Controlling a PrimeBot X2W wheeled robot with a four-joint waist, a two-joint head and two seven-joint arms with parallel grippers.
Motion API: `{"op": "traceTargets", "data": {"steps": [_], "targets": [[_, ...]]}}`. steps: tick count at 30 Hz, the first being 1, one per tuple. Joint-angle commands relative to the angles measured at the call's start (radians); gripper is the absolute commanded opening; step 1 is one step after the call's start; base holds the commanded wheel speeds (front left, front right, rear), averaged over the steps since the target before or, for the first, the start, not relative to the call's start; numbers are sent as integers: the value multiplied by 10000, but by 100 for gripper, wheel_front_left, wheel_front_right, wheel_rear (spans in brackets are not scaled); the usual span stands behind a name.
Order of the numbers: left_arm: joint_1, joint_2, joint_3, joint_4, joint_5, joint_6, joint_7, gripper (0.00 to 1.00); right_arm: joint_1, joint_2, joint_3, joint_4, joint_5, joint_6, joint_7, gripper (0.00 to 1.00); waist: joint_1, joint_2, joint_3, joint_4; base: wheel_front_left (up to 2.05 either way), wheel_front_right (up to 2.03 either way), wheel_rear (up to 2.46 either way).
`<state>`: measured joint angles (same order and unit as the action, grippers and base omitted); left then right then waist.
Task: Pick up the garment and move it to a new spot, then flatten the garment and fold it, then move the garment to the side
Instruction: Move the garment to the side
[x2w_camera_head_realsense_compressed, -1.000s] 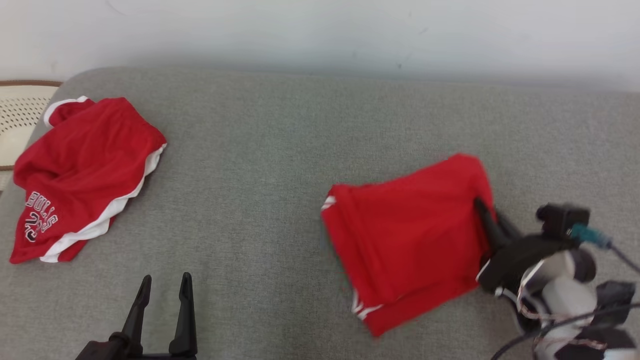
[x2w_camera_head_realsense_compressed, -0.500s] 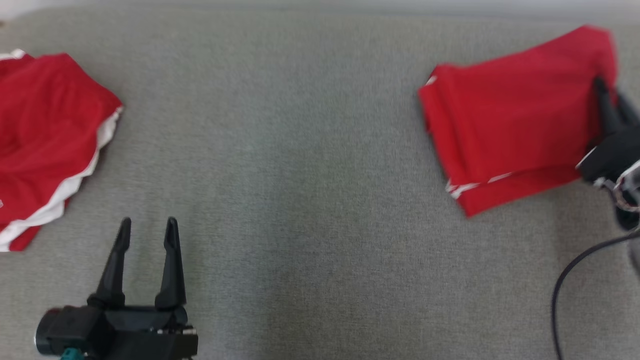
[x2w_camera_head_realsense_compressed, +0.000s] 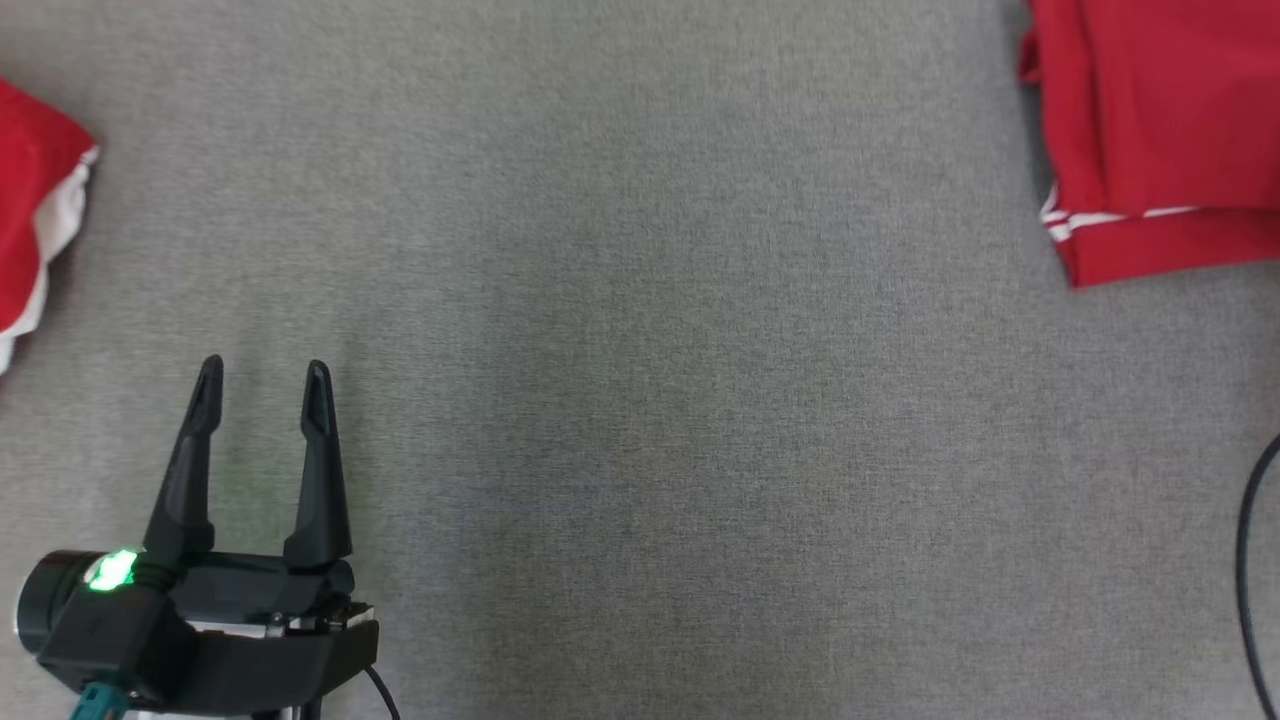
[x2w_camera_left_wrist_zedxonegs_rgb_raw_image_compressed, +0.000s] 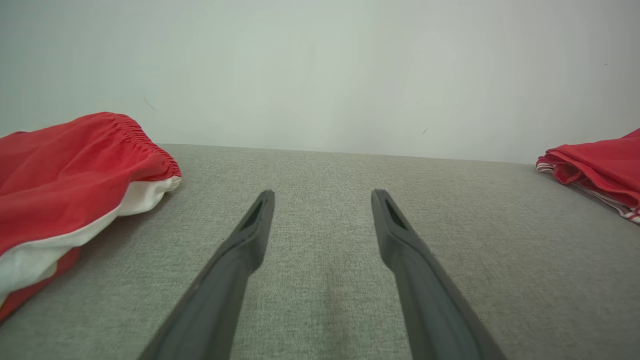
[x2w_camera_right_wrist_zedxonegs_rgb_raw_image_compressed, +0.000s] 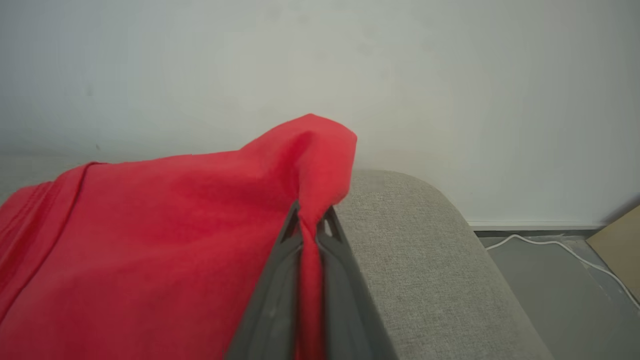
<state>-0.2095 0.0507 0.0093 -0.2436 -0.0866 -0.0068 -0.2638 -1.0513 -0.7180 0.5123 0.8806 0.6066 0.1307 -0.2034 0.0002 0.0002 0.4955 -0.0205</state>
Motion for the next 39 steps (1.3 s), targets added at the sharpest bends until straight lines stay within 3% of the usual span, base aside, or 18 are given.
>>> {"op": "traceTargets", "data": {"steps": [1, 8, 16, 17, 18, 19, 28, 39], "targets": [[-110, 4, 60, -169, 84, -28, -11, 100, -317, -301, 181, 174, -100, 1, -101, 0, -2, -2, 346, -167, 0, 0, 0], [-75, 18, 171, -467, 219, -73, -11, 100, -977, -670, 519, 619, -209, 1, -221, 0, -2, -2, 445, -167, 0, 0, 0], [22, 18, 299, -667, 281, -93, -11, 100, -1431, -656, 915, 1195, -204, 1, -334, 0, -2, -2, 463, -150, 0, 0, 0], [34, 17, 318, -671, 283, -90, -11, 100, -1470, -645, 958, 1258, -205, 1, -356, 7, -2, -2, 462, -152, 0, 0, 0], [41, 16, 321, -674, 285, -92, -11, 100, -1515, -654, 988, 1310, -240, 1, -376, 67, -2, -2, 463, -151, 0, 0, 0], [49, 16, 332, -675, 294, -93, -11, 100, -1553, -650, 1015, 1387, -284, 1, -386, 100, -2, -2, 467, -152, 0, 0, 0], [47, 13, 370, -564, 287, -23, -11, 100, -2256, -718, 675, 1849, -979, 1, -612, 100, -2, -2, 363, -202, 0, 0, 0], [367, 4, 526, -2, -145, 81, -11, 100, -380, 688, -1671, -949, -1149, 1, -612, 100, -2, -2, -984, -444, 0, 0, 0]]}}
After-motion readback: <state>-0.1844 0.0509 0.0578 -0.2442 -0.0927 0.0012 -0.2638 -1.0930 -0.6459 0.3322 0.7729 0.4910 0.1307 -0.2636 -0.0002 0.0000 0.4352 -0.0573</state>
